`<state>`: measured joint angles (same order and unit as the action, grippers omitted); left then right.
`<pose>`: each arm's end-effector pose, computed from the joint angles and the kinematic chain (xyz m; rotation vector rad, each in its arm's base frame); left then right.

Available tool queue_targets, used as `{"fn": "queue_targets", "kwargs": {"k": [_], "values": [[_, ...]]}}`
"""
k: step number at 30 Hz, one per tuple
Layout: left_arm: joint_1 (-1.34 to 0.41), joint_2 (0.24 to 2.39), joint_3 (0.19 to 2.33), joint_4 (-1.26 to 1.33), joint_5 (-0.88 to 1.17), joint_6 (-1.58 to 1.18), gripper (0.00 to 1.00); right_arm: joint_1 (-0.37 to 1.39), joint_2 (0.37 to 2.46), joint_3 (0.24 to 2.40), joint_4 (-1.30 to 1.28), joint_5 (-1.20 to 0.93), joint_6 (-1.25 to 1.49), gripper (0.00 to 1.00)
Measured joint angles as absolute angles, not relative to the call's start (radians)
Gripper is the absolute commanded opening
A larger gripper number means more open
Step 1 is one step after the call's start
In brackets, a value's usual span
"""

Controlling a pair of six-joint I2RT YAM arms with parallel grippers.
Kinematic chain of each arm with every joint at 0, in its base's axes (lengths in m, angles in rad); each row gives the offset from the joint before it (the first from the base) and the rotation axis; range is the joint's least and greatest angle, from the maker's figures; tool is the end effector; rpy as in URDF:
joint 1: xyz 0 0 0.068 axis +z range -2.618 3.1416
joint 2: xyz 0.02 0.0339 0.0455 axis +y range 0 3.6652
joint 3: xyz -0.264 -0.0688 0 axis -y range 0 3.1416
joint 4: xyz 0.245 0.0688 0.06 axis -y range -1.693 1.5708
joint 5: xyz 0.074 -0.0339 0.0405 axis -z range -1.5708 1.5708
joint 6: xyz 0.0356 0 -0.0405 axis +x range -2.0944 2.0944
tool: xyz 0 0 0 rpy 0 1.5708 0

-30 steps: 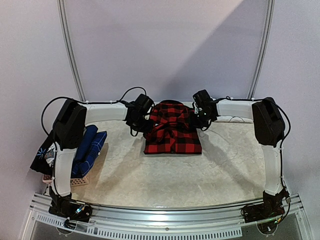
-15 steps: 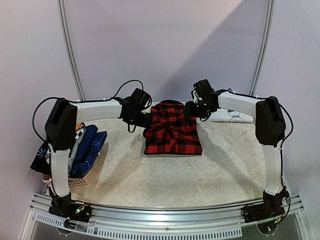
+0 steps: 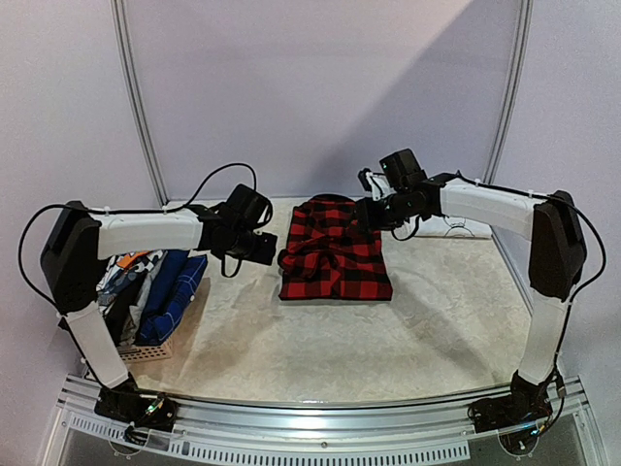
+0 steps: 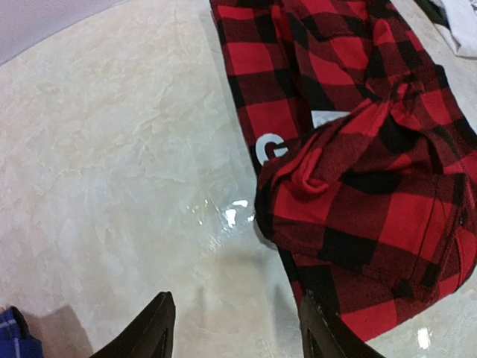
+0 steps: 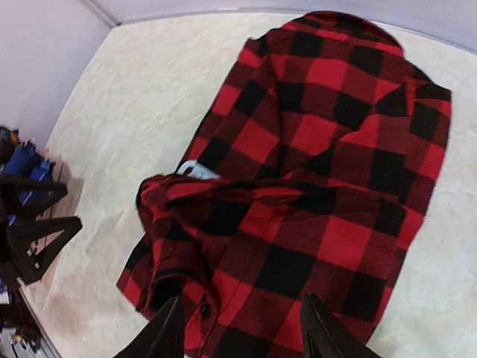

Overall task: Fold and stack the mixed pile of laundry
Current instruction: Fold the 2/3-rectangle-folded shirt at the center of the board, then smooth out the 2/3-rectangle-folded shirt at the center of the board.

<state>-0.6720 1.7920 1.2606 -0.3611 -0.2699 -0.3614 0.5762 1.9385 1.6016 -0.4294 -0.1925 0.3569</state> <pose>0.3092 -0.2338 0.2143 0.2599 2.4101 -0.1361 0.3690 0.2479 0.2599 -0.3638 2.3959 0.6722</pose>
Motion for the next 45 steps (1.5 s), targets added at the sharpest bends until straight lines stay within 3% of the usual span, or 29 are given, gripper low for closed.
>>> {"fn": "queue_targets", "kwargs": {"k": [5, 10, 19, 32, 37, 45], "values": [[-0.709, 1.761, 1.175, -0.316, -0.242, -0.377, 0.54, 0.647, 1.908, 1.533, -0.405, -0.273, 0.296, 0.4], [-0.733, 1.761, 1.131, -0.271, -0.197, -0.387, 0.58, 0.681, 1.909, 1.524, -0.387, -0.327, 0.264, 0.34], [-0.738, 1.761, 1.066, -0.193, -0.114, -0.393, 0.58, 0.687, 1.982, 1.528, -0.332, -0.386, 0.288, 0.33], [-0.739, 1.792, 1.031, -0.121, -0.01, -0.41, 0.55, 0.7, 2.083, 1.541, -0.29, -0.442, 0.387, 0.44], [-0.739, 1.806, 1.031, -0.109, 0.004, -0.414, 0.51, 0.711, 2.106, 1.552, -0.267, -0.457, 0.414, 0.44], [-0.74, 1.83, 1.03, -0.091, 0.027, -0.418, 0.38, 0.714, 2.191, 1.63, -0.253, -0.46, 0.453, 0.23]]}}
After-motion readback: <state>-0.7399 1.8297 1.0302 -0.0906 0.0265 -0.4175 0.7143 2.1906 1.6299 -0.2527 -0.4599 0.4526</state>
